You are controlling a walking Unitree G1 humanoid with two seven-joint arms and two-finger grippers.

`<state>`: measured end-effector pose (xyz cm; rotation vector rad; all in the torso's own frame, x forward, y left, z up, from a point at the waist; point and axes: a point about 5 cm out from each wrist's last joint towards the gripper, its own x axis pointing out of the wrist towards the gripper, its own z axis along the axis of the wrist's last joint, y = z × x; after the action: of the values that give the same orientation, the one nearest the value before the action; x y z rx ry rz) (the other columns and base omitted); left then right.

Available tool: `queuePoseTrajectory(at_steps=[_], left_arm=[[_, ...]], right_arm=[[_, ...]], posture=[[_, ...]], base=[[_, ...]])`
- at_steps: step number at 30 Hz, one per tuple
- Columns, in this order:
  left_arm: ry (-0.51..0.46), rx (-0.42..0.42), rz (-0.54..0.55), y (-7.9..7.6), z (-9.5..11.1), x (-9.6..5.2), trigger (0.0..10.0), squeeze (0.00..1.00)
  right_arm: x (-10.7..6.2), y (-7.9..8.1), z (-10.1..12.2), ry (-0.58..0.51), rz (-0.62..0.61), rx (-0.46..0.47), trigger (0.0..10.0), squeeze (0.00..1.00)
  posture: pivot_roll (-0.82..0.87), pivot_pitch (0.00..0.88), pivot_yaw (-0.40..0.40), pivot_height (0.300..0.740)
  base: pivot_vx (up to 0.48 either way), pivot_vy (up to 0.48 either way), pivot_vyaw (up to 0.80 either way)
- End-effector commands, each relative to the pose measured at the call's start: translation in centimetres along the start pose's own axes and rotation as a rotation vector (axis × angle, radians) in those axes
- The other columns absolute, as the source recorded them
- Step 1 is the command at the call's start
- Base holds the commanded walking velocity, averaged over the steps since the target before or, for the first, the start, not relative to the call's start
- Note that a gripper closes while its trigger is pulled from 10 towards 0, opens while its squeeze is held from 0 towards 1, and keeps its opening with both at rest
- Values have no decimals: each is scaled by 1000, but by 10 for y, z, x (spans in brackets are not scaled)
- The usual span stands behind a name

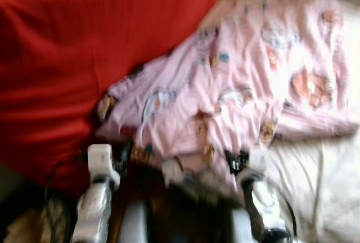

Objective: Clean up the room

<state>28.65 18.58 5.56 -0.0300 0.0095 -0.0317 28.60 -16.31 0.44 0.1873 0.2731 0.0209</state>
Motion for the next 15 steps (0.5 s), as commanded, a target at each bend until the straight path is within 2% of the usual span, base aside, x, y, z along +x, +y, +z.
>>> queuePoseTrajectory(at_steps=[1, 3, 7, 15], left_arm=[[46, 10, 21, 7, -10, -9, 10000, 0], [47, 11, 21, 7, -10, -9, 10000, 0], [48, 13, 22, 8, -10, -9, 10000, 0], [49, 12, 22, 8, -10, -8, 10000, 0]], right_arm=[[-3, -2, -8, 41, -44, 26, 10000, 1000], [-3, -6, -9, 45, -78, 46, 10000, 1000], [-4, -6, -10, 50, -70, 62, 10000, 1000], [-6, -9, -17, 121, -59, 17, 10000, 1000]], posture=[[54, 163, -43, 586], [56, 163, -42, 586], [54, 167, -43, 586], [56, 176, -43, 586]], base=[[0, 0, 0], [0, 0, 0], [0, 0, 0], [0, 0, 0]])
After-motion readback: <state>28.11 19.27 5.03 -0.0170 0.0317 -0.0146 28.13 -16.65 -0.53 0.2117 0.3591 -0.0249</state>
